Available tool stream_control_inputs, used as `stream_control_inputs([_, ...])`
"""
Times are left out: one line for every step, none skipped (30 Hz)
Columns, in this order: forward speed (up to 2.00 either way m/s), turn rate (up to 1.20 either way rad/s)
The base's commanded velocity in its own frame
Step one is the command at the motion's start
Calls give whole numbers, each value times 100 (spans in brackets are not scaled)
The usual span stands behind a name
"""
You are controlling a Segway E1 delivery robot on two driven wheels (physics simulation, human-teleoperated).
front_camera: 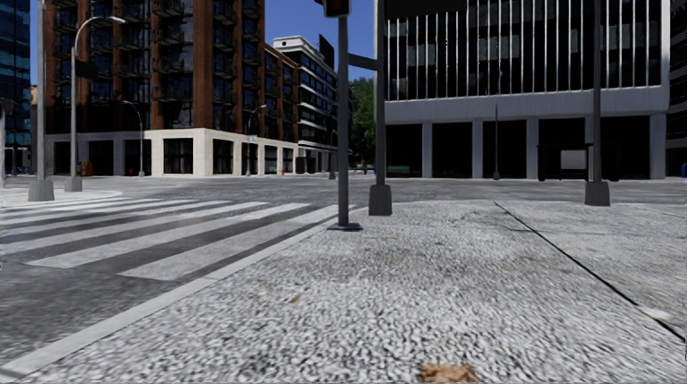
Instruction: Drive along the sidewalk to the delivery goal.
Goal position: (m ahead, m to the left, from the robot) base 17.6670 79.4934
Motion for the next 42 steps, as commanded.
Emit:
stream_control_inputs([137,37])
stream_control_inputs([137,37])
stream_control_inputs([137,37])
stream_control_inputs([139,35])
stream_control_inputs([141,33])
stream_control_inputs([143,30])
stream_control_inputs([143,30])
stream_control_inputs([144,20])
stream_control_inputs([144,16])
stream_control_inputs([145,15])
stream_control_inputs([145,15])
stream_control_inputs([145,14])
stream_control_inputs([145,11])
stream_control_inputs([145,2])
stream_control_inputs([145,2])
stream_control_inputs([145,0])
stream_control_inputs([145,0])
stream_control_inputs([145,0])
stream_control_inputs([145,0])
stream_control_inputs([145,0])
stream_control_inputs([145,5])
stream_control_inputs([145,17])
stream_control_inputs([145,29])
stream_control_inputs([145,34])
stream_control_inputs([145,34])
stream_control_inputs([145,36])
stream_control_inputs([145,37])
stream_control_inputs([145,38])
stream_control_inputs([145,38])
stream_control_inputs([145,39])
stream_control_inputs([145,39])
stream_control_inputs([145,39])
stream_control_inputs([145,39])
stream_control_inputs([145,39])
stream_control_inputs([145,41])
stream_control_inputs([145,43])
stream_control_inputs([145,45])
stream_control_inputs([145,45])
stream_control_inputs([145,45])
stream_control_inputs([145,46])
stream_control_inputs([145,46])
stream_control_inputs([145,47])
